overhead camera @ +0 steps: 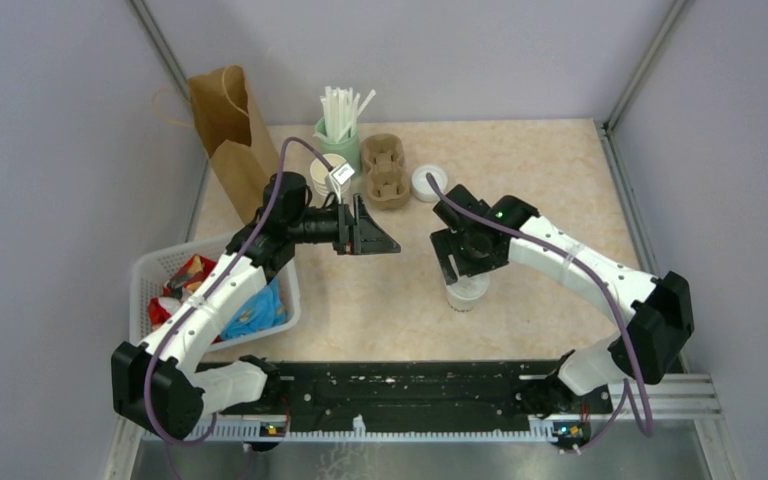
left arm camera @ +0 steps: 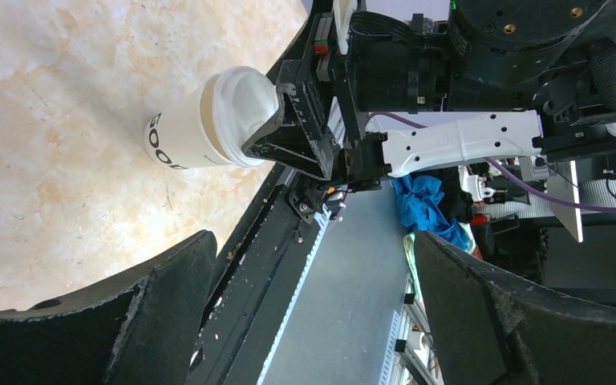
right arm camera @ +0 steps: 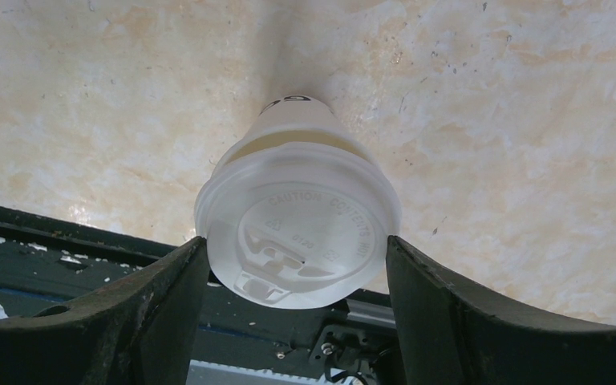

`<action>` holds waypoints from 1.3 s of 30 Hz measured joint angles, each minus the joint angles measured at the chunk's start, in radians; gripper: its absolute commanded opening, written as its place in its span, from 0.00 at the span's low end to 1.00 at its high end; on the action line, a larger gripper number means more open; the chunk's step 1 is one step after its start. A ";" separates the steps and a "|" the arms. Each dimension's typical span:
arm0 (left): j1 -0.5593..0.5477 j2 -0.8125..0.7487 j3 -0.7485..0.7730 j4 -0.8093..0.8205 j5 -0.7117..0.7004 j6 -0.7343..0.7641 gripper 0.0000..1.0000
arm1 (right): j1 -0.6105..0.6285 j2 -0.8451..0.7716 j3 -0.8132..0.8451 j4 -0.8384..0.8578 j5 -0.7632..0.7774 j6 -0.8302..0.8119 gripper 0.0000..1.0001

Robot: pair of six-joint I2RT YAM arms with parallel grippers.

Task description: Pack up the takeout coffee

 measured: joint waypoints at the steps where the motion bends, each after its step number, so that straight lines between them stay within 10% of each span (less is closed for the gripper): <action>1: -0.001 0.000 0.000 0.000 0.000 0.000 0.98 | 0.000 0.004 0.000 0.000 0.000 0.000 0.75; 39: -0.168 0.199 0.079 -0.105 -0.166 -0.065 0.98 | -0.107 -0.062 0.113 -0.020 -0.113 -0.029 0.97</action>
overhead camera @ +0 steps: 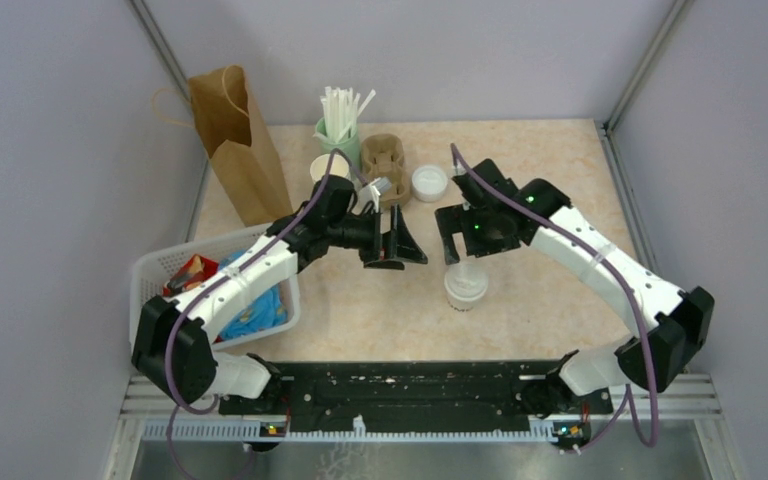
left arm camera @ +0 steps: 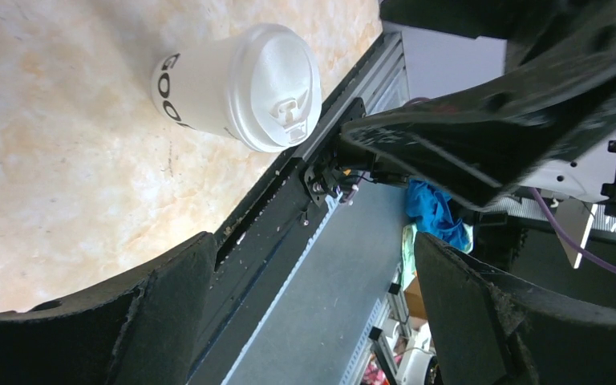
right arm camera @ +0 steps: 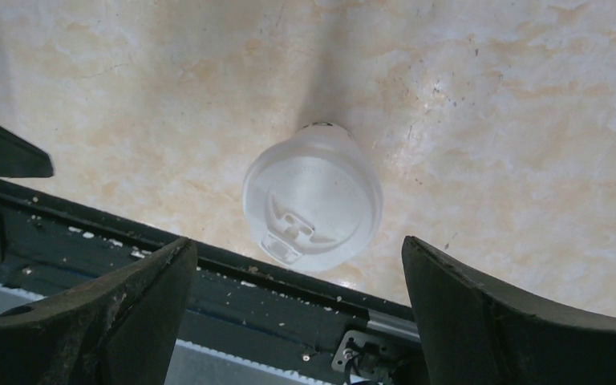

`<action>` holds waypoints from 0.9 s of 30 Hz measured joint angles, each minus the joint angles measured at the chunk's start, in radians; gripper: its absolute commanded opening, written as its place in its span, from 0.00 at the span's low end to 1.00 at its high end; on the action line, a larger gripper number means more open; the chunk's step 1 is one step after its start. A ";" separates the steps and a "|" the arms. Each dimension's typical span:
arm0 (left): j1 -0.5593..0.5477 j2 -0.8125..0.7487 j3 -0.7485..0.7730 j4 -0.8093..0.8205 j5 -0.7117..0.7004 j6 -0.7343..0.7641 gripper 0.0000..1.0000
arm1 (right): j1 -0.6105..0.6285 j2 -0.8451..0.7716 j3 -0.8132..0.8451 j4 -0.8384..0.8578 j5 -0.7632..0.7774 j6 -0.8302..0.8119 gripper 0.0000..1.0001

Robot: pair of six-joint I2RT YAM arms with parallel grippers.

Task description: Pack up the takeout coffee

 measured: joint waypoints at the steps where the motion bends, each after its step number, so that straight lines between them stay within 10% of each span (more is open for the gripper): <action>1: -0.015 0.018 0.009 0.000 -0.007 -0.005 0.98 | -0.018 -0.018 -0.013 0.003 -0.012 -0.005 0.98; 27: -0.088 0.430 0.175 0.083 0.044 -0.070 0.59 | -0.587 -0.192 -0.575 0.414 -0.772 0.023 0.59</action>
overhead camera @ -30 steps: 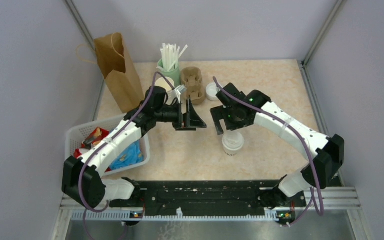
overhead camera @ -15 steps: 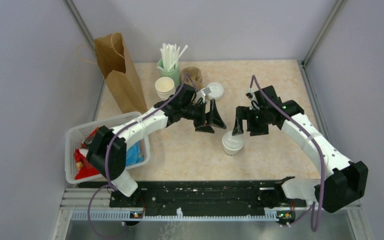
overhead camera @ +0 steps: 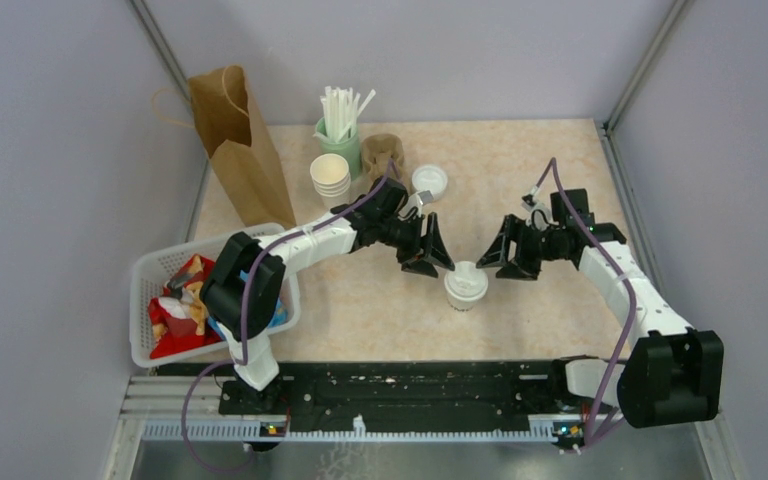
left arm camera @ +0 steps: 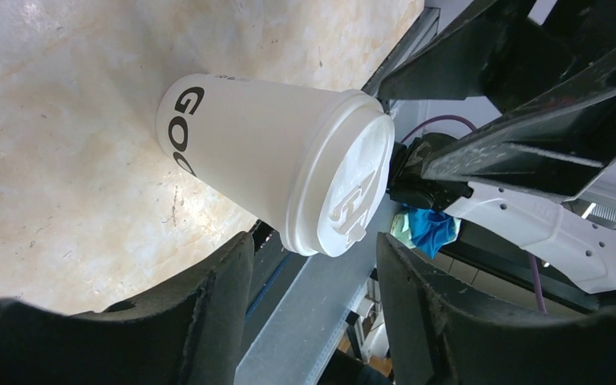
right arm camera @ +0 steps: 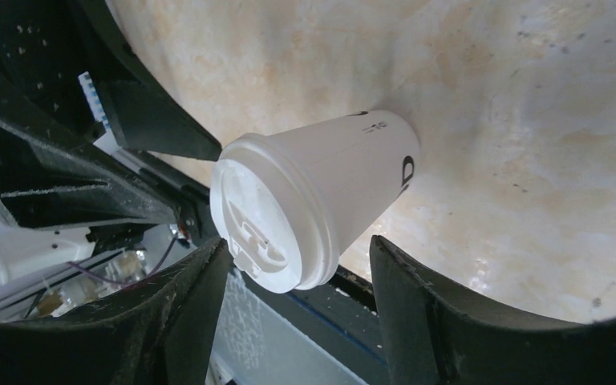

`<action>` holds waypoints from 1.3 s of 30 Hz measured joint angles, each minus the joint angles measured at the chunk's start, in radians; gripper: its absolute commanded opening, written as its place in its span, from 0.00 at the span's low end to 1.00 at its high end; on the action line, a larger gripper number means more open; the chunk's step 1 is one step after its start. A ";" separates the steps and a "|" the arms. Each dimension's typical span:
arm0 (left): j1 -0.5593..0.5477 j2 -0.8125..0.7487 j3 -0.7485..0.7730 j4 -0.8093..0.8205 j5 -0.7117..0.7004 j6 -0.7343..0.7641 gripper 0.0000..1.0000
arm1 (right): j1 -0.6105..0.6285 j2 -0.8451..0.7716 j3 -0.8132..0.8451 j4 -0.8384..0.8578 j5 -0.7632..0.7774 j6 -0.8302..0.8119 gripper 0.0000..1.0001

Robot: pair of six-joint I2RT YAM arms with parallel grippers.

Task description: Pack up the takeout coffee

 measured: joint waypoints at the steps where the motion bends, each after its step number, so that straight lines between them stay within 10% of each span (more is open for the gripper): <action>1: 0.000 0.000 0.000 0.000 0.002 -0.001 0.57 | 0.000 -0.001 -0.014 0.013 -0.016 0.002 0.59; 22: -0.006 0.074 0.016 0.023 0.035 0.005 0.35 | -0.086 -0.003 -0.234 0.278 -0.162 0.102 0.41; 39: 0.004 0.048 0.007 -0.035 -0.018 0.073 0.47 | -0.029 -0.024 -0.406 0.639 -0.250 0.328 0.41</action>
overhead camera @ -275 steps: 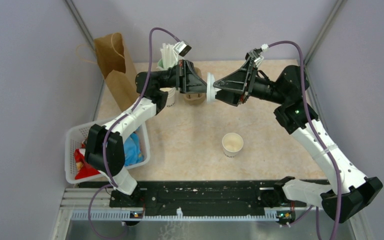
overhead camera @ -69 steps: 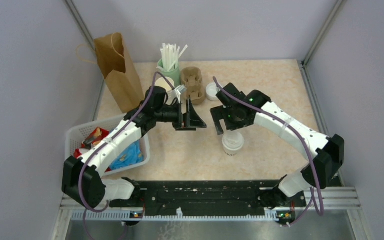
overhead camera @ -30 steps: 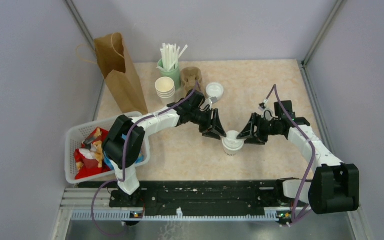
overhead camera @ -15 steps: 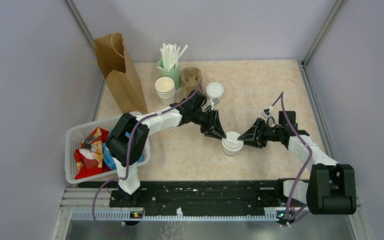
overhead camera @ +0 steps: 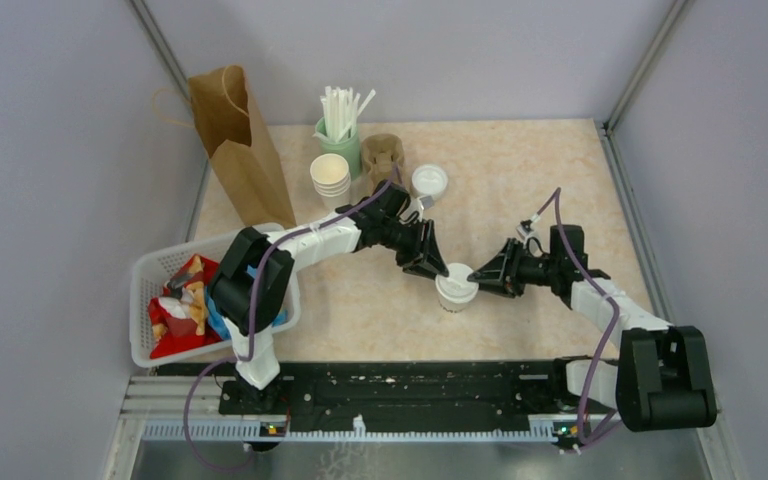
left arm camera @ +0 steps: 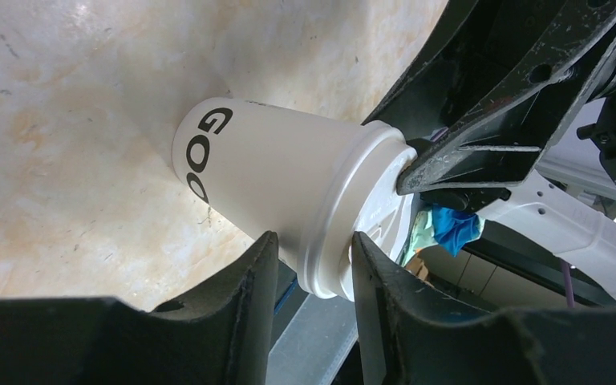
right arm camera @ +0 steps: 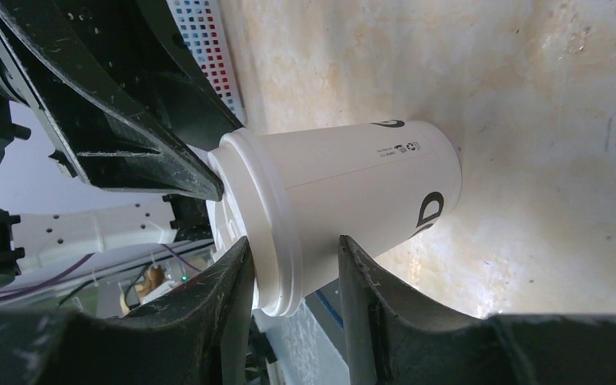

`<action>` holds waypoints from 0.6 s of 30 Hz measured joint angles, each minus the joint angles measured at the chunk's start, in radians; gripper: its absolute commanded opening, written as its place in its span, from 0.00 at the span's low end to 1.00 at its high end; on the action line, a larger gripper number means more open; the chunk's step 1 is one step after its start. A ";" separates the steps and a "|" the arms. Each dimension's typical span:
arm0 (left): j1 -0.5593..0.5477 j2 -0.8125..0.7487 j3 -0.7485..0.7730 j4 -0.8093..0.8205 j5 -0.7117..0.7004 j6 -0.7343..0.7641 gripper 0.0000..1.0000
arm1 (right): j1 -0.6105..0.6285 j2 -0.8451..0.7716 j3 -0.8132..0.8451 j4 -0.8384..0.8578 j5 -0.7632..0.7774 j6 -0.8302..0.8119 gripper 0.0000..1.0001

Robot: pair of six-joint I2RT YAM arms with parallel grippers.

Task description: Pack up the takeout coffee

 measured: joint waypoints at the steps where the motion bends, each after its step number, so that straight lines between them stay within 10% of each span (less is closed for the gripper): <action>1: 0.002 -0.001 0.000 -0.004 -0.003 0.004 0.49 | 0.005 -0.010 -0.006 0.006 0.005 0.014 0.45; 8: 0.003 -0.001 0.042 -0.087 -0.055 0.063 0.89 | 0.016 -0.050 0.005 -0.095 0.041 -0.018 0.65; 18: -0.010 -0.126 -0.036 -0.102 -0.046 0.053 0.88 | -0.043 -0.027 0.089 -0.219 -0.002 -0.131 0.73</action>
